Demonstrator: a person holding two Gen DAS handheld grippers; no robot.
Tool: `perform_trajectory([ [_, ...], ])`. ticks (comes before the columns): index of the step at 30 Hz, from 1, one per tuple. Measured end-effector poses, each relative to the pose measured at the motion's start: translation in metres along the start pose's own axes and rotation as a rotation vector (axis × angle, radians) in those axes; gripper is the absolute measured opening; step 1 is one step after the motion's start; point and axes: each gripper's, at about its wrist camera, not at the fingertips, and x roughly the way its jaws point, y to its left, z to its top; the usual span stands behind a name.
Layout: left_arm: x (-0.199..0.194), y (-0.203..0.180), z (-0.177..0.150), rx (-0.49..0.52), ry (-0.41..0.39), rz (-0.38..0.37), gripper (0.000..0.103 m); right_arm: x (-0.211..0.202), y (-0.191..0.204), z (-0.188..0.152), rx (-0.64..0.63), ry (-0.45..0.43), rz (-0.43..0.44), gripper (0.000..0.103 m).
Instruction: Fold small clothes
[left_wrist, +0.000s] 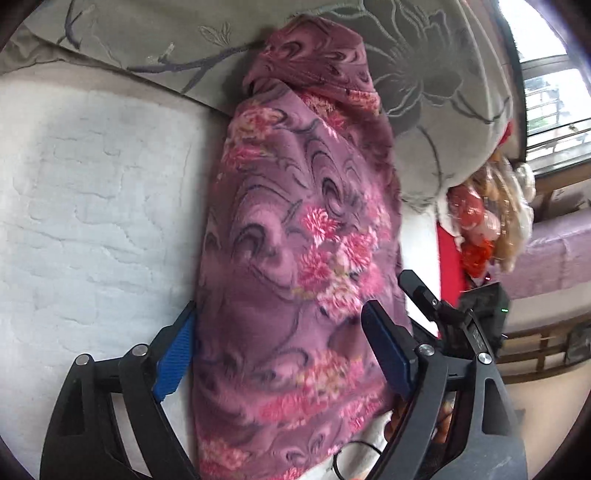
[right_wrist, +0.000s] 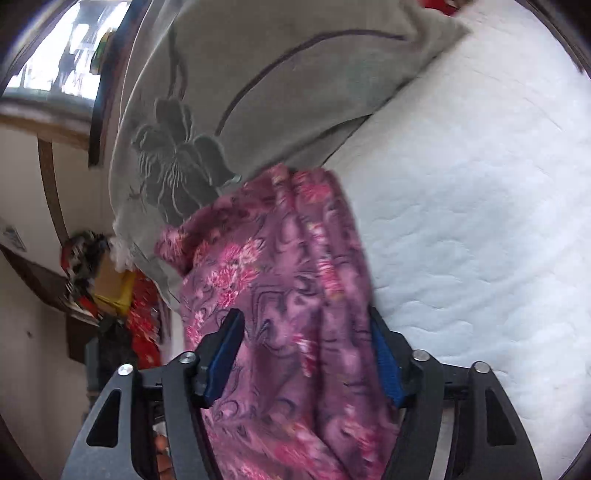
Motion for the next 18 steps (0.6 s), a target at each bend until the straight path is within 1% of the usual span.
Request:
perform_trajectory([
  [1, 0.000, -0.004, 0.000, 0.005, -0.018, 0.022, 0.083, 0.003, 0.008, 0.000, -0.043, 0.007, -0.048, 0.070],
  [2, 0.007, -0.013, 0.000, 0.011, -0.029, 0.036, 0.075, 0.001, 0.014, 0.001, -0.068, 0.010, -0.080, 0.059],
  [3, 0.005, -0.016, -0.001, 0.020, -0.036, 0.050, 0.065, 0.001, 0.023, -0.001, -0.117, 0.008, -0.135, 0.046],
  [4, 0.006, -0.020, -0.003, 0.031, -0.046, 0.064, 0.061, 0.001, 0.031, -0.004, -0.183, 0.015, -0.193, 0.031],
  [5, 0.002, -0.022, -0.006, 0.051, -0.066, 0.065, 0.049, -0.002, 0.038, -0.008, -0.232, 0.011, -0.219, 0.027],
  [6, -0.001, -0.023, -0.008, 0.067, -0.078, 0.072, 0.039, -0.007, 0.043, -0.010, -0.256, -0.003, -0.236, 0.027],
  [8, -0.012, -0.019, -0.014, 0.100, -0.094, 0.083, 0.034, -0.013, 0.054, -0.015, -0.288, -0.029, -0.264, 0.026],
  [9, -0.021, -0.015, -0.018, 0.105, -0.099, 0.092, 0.033, -0.018, 0.062, -0.020, -0.306, -0.047, -0.278, 0.025],
  [13, -0.042, -0.024, -0.036, 0.132, -0.139, 0.138, 0.033, -0.034, 0.089, -0.041, -0.360, -0.090, -0.291, 0.025],
  [14, -0.049, -0.026, -0.042, 0.134, -0.150, 0.144, 0.033, -0.041, 0.087, -0.044, -0.366, -0.091, -0.288, 0.025],
  [16, -0.063, -0.027, -0.052, 0.137, -0.170, 0.160, 0.033, -0.049, 0.100, -0.057, -0.374, -0.095, -0.275, 0.025],
  [18, -0.077, -0.029, -0.063, 0.146, -0.189, 0.177, 0.033, -0.048, 0.112, -0.066, -0.381, -0.094, -0.263, 0.025],
])
